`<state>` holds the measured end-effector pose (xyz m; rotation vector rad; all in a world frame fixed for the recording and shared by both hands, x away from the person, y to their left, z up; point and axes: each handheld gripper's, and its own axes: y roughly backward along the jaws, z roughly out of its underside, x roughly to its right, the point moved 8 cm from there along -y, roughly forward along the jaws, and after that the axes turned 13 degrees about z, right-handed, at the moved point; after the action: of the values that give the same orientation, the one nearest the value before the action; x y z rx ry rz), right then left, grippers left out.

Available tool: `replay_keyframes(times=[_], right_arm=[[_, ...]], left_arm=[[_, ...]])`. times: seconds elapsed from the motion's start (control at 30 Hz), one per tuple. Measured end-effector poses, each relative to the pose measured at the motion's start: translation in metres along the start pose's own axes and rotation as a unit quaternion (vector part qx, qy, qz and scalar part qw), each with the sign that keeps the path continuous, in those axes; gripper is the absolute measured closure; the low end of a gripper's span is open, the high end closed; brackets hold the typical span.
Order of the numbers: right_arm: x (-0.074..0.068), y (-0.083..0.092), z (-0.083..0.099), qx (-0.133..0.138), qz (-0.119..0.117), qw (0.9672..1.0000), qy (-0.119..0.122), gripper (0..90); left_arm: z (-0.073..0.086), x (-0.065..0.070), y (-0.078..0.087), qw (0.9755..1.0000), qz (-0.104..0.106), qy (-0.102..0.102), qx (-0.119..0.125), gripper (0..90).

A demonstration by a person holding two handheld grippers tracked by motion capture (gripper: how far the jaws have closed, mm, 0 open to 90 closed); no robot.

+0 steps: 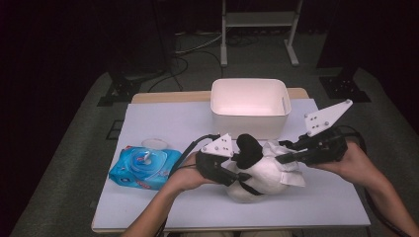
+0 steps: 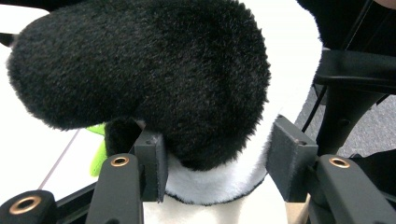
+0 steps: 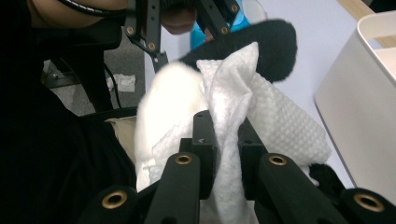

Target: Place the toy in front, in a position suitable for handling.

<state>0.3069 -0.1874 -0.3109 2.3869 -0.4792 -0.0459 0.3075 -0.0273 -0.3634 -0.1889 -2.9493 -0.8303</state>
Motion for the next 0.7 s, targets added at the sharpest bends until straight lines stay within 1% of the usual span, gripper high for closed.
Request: replay_keyframes(times=[0.1,0.3,0.37,0.43,0.53,0.63,0.7], right_arm=[[0.000,0.000,0.001,0.002,-0.001,1.0000,-0.002,81.8],[0.001,-0.003,-0.007,0.007,0.003,1.0000,0.004,81.8],[0.003,-0.003,-0.004,0.008,0.001,1.0000,-0.001,81.8],[0.005,-0.003,0.002,0.004,0.001,0.9999,-0.011,81.8],[0.006,-0.006,0.008,0.004,-0.004,0.9998,-0.019,81.8],[0.007,-0.008,0.006,0.007,-0.005,0.9998,-0.019,81.8],[0.007,-0.009,0.001,0.009,-0.004,0.9998,-0.017,81.8]], left_arm=[[-0.001,0.000,0.000,1.0000,0.000,-0.001,-0.006,46.7],[-0.004,0.000,0.001,0.9999,-0.004,-0.001,-0.016,47.0],[-0.005,0.000,0.003,0.9999,-0.006,-0.001,-0.013,47.3],[-0.005,-0.001,0.005,0.9999,-0.005,-0.001,-0.013,47.7],[-0.004,0.000,0.004,0.9998,-0.001,0.000,-0.020,47.9],[-0.005,0.001,0.003,0.9997,0.000,-0.001,-0.024,47.9],[-0.007,0.003,-0.001,0.9995,0.006,-0.007,-0.031,47.9]])
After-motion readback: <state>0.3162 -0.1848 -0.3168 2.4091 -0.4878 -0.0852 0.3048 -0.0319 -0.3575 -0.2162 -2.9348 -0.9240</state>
